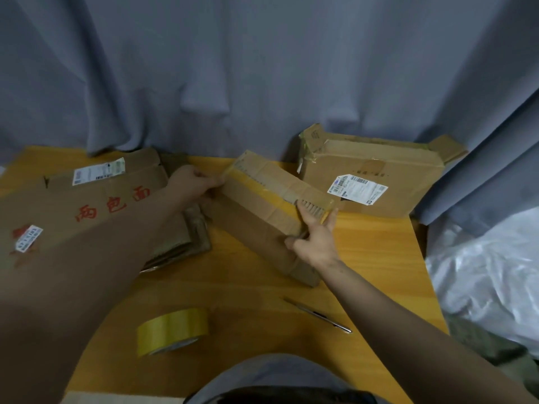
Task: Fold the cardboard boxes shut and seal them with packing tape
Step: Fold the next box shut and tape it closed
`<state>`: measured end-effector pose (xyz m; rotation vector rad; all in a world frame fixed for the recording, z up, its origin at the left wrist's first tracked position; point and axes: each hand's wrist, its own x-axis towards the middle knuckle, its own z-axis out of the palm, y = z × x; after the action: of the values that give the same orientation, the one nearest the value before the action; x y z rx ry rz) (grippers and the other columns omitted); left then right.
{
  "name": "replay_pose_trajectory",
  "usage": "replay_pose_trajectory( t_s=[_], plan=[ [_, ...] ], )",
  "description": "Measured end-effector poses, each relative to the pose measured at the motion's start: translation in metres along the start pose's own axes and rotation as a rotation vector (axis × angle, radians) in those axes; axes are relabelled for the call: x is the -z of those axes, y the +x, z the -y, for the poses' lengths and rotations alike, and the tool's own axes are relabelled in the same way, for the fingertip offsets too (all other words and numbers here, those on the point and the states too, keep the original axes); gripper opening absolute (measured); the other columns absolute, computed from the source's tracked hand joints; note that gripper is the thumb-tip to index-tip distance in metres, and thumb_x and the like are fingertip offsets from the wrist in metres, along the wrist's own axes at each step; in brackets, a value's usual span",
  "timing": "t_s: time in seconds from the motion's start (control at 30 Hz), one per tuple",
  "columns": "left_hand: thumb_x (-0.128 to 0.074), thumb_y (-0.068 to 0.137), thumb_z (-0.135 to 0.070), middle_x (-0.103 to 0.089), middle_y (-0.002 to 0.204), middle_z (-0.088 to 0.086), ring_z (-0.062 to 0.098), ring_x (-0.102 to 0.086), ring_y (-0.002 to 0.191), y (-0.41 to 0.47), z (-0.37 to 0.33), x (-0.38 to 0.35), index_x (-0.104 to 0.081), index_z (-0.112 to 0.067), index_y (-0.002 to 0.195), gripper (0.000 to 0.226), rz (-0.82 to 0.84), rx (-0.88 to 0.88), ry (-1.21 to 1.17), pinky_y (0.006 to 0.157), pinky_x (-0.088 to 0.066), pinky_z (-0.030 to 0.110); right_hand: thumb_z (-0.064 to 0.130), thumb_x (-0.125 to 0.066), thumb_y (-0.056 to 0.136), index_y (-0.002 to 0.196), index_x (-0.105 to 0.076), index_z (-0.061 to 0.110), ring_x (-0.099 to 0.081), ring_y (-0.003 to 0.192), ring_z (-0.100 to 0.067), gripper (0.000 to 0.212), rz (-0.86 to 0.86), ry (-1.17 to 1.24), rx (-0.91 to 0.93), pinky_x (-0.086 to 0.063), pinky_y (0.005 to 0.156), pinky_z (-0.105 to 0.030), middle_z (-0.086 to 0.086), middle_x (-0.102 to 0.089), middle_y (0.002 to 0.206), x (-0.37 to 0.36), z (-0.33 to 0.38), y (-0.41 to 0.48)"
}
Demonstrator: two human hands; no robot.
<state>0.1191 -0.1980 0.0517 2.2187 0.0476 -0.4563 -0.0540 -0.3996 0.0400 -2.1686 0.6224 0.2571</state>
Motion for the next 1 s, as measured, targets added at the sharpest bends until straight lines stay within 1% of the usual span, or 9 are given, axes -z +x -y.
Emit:
replay_pose_trajectory(
  t_s=[0.07,0.17,0.23,0.47,0.63,0.73,0.87,0.93,1.0],
  plan=[
    [-0.067,0.083,-0.045,-0.061,0.111,0.012,0.027,-0.062,0.093,-0.007,-0.003,0.002,-0.058,-0.007,0.125,0.058,0.01,-0.01,0.093,0.07,-0.053,0.032,0.026,-0.068,0.081,0.145,-0.024,0.047,-0.016,0.143,-0.033,0.08,-0.034,0.01,0.051,-0.028,0.111,-0.034,-0.011,0.014,0.156,-0.001,0.0,-0.005],
    [-0.062,0.087,-0.042,-0.057,0.089,0.009,0.026,-0.056,0.085,-0.017,-0.01,0.012,-0.065,-0.012,0.089,0.03,-0.045,-0.042,0.108,0.079,-0.044,0.034,0.024,-0.065,0.082,0.14,-0.036,0.046,-0.03,0.132,-0.03,0.069,-0.106,0.112,0.127,-0.028,0.112,-0.029,-0.007,-0.009,0.147,-0.001,0.008,-0.008],
    [-0.064,0.088,-0.035,-0.045,0.071,0.006,0.02,-0.047,0.069,-0.025,-0.015,0.022,-0.047,-0.016,0.067,0.033,-0.161,-0.027,0.055,0.075,-0.04,0.035,0.018,-0.065,0.082,0.138,-0.042,0.043,-0.031,0.129,-0.025,0.065,-0.133,0.163,0.167,-0.024,0.109,-0.022,-0.006,-0.016,0.141,0.0,0.015,-0.005],
    [-0.07,0.083,-0.031,-0.05,0.066,0.004,0.022,-0.052,0.07,-0.048,-0.002,0.039,-0.046,-0.015,0.063,0.035,-0.298,-0.039,-0.039,0.076,-0.049,0.038,0.003,-0.05,0.088,0.136,-0.048,0.039,-0.022,0.139,-0.027,0.059,-0.263,0.028,0.287,-0.019,0.11,-0.026,-0.009,-0.027,0.154,0.015,0.042,0.018],
    [-0.068,0.085,-0.029,-0.059,0.075,0.005,0.025,-0.062,0.083,-0.071,-0.003,0.05,-0.055,-0.016,0.072,0.022,-0.358,0.032,-0.277,0.085,-0.055,0.043,0.012,-0.056,0.083,0.122,-0.062,0.038,-0.039,0.133,-0.026,0.048,-0.274,0.074,0.364,-0.03,0.113,-0.038,-0.005,-0.048,0.142,0.027,0.069,0.035],
    [-0.069,0.084,-0.028,-0.062,0.081,0.006,0.017,-0.063,0.074,-0.089,-0.005,0.05,-0.057,-0.015,0.078,0.019,-0.376,0.071,-0.369,0.065,-0.056,0.03,0.024,-0.059,0.082,0.115,-0.066,0.034,-0.039,0.131,-0.02,0.036,-0.251,0.145,0.37,-0.026,0.114,-0.03,-0.002,-0.043,0.14,0.032,0.081,0.035],
    [-0.071,0.084,-0.024,-0.068,0.08,0.01,0.015,-0.067,0.062,-0.109,-0.007,0.039,-0.065,-0.006,0.082,0.019,-0.303,0.103,-0.334,0.056,-0.056,0.023,0.025,-0.055,0.089,0.109,-0.068,0.027,-0.037,0.129,-0.017,0.024,-0.212,0.212,0.36,-0.021,0.101,-0.016,-0.002,-0.038,0.131,0.045,0.084,0.045],
    [-0.073,0.082,-0.016,-0.069,0.078,0.016,0.014,-0.067,0.054,-0.118,-0.003,0.025,-0.068,0.002,0.08,0.019,-0.231,0.081,-0.332,0.053,-0.056,0.022,0.03,-0.059,0.088,0.115,-0.066,0.033,-0.023,0.14,-0.022,0.027,-0.167,0.096,0.338,-0.011,0.114,-0.026,-0.001,-0.032,0.148,0.048,0.078,0.05],
    [-0.074,0.081,-0.018,-0.07,0.08,0.019,0.023,-0.07,0.064,-0.127,0.003,0.009,-0.068,0.002,0.073,0.022,-0.171,0.067,-0.225,0.062,-0.06,0.032,0.039,-0.06,0.089,0.124,-0.058,0.044,0.0,0.146,-0.026,0.036,-0.123,-0.15,0.277,0.001,0.116,-0.042,0.004,-0.01,0.159,0.046,0.064,0.053]
  ],
)
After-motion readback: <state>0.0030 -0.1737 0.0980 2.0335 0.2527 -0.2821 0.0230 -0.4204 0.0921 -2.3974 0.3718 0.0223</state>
